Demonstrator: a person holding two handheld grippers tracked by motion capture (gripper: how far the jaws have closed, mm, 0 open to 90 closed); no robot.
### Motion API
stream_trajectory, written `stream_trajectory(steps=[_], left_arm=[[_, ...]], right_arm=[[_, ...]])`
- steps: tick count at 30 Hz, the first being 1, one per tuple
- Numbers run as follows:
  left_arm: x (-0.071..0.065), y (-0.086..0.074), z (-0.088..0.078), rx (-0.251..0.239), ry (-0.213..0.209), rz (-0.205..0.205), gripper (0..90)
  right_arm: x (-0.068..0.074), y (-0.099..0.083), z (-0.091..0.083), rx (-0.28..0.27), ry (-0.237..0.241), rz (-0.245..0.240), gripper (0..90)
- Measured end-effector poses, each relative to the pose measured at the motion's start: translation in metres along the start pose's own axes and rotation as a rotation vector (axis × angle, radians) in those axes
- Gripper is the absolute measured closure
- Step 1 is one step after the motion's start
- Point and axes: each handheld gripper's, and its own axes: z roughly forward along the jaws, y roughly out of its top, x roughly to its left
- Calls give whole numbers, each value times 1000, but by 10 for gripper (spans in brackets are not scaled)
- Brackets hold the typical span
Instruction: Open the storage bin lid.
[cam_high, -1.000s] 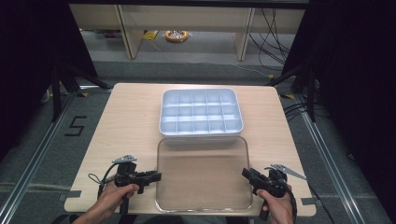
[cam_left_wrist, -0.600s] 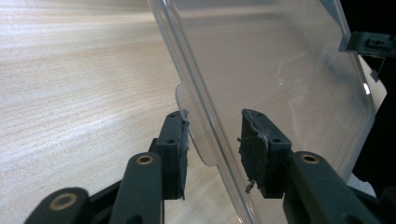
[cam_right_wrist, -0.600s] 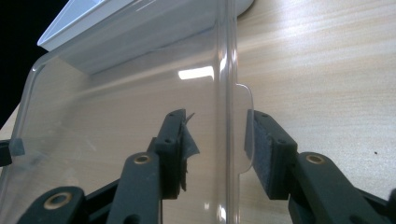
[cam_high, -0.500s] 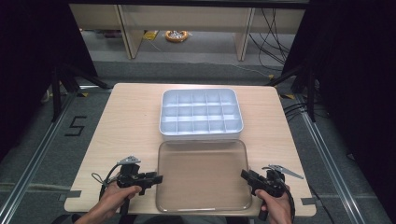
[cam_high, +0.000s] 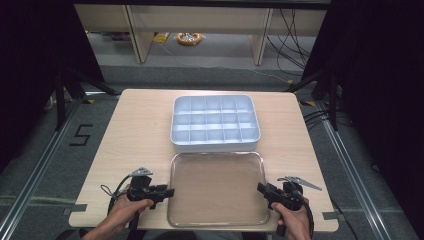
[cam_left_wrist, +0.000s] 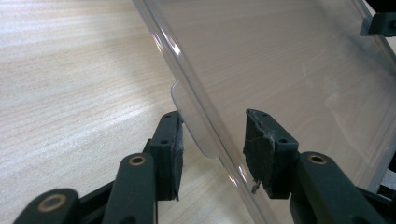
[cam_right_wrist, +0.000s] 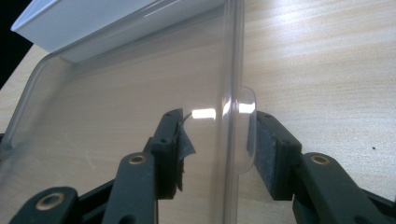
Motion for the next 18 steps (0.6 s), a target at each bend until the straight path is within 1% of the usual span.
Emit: stream_trajectory(steps=[1,2,3,5,7,8,10,11,12,13,14,15,16,17,18], left_arm=[[0,0,0,-2,0,-1,569],[0,0,0,-1,2,-1,569],[0,0,0,-1,2,-1,569],[1,0,0,2,2,0,568],[1,0,0,3,3,0,566],[1,0,1,2,6,-1,564],[1,0,1,11,7,1,552],[1,0,1,13,8,0,548],[1,0,1,13,9,3,548],[1,0,1,13,10,6,546],[1,0,2,9,12,5,545],[0,0,2,9,12,7,541],[0,0,2,5,11,4,529],[-1,0,2,-2,17,-6,484],[-1,1,1,-6,29,2,429]], right_arm=[[-1,0,2,-19,-4,-18,566],[-2,0,3,-22,-1,-43,563],[-11,2,7,-56,-20,-164,560],[-12,3,8,-63,-24,-190,554],[-11,3,10,-59,-34,-193,551],[-10,2,9,-58,-25,-182,551],[-10,2,10,-56,-36,-194,547],[-10,2,10,-58,-29,-199,544],[-6,1,9,-37,-31,-147,542],[-6,1,10,-38,-33,-149,541],[-10,3,11,-34,-36,-181,539],[-6,2,12,-27,-47,-136,537],[-7,2,11,-37,-49,-153,531],[-6,2,11,-29,-38,-136,527],[-5,2,11,-30,-50,-126,519]])
